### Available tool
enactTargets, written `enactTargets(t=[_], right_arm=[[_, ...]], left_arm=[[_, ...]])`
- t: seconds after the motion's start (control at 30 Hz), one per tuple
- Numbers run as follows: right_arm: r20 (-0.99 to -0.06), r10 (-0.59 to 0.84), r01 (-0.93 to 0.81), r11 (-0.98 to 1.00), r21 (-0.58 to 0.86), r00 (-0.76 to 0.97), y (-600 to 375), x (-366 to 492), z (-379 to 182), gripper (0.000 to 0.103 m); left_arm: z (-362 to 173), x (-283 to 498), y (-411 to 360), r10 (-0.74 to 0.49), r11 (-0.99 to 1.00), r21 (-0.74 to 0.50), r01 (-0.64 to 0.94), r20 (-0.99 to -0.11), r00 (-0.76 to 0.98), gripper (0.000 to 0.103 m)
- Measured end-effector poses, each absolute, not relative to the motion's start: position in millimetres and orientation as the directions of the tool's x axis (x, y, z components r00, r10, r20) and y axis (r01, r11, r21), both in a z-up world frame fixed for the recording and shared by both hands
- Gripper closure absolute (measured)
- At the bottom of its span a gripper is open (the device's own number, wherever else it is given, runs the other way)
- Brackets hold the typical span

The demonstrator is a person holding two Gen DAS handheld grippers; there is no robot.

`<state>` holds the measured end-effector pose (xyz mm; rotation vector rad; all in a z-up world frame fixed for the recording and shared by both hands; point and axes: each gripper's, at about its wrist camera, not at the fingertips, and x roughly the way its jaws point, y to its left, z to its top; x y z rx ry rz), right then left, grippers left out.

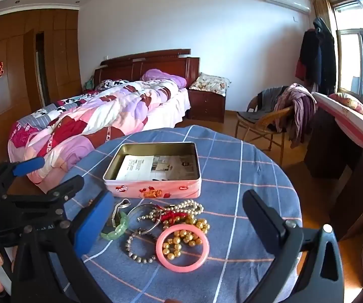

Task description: Organize jewelry

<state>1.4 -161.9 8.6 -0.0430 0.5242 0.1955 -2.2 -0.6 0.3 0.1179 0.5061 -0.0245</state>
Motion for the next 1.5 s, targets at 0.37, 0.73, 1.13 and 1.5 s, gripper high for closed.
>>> enactTargets(t=[0.37,0.73,1.13,1.5], right_arm=[[-0.504,0.18,-0.19,0.981,0.032,0.845,-171,2,6,0.0],[-0.509,0.173,-0.187,0.982,0.024,0.843,-166,5,3,0.0],[-0.512,0.17,-0.187,0.982,0.019,0.842,-166,6,3,0.0],[-0.513,0.168,-0.186,0.982,0.017,0.842,-165,6,3,0.0]], left_arm=[[-8,5,-5,-0.02,0.993,0.088,0.081,-0.55,0.835,0.011],[-9,7,-2,-0.016,0.993,0.09,0.079,-0.553,0.833,0.011],[-8,6,-4,-0.014,0.992,0.095,0.079,-0.548,0.836,0.011],[-7,7,-3,-0.009,0.993,0.095,0.073,-0.546,0.838,0.011]])
